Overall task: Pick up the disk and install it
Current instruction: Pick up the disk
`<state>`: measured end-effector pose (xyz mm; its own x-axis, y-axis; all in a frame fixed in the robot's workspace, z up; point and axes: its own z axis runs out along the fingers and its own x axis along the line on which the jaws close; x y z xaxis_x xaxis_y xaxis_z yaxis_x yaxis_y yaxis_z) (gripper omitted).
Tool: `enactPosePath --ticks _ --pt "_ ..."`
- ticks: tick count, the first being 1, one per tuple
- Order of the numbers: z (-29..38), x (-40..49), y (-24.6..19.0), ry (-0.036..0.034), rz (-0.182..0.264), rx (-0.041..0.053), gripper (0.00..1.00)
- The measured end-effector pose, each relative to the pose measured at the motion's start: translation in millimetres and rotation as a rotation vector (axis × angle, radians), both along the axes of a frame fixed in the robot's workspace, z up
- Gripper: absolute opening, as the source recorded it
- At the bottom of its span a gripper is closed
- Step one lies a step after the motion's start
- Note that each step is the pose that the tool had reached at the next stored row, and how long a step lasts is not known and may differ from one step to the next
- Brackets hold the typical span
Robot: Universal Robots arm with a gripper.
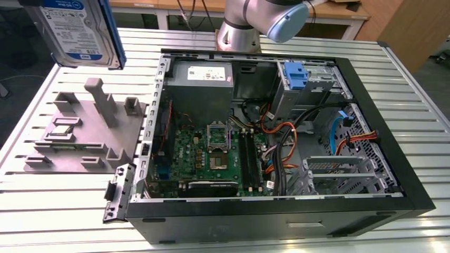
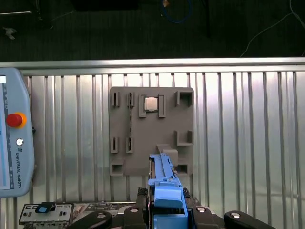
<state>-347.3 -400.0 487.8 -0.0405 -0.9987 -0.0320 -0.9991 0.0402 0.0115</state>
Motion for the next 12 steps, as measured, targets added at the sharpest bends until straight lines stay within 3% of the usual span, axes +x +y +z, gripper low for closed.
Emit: enactPosePath --ticks 12 --pt "0.0 9.6 0.0 -0.0001 0.0 0.0 0.37"
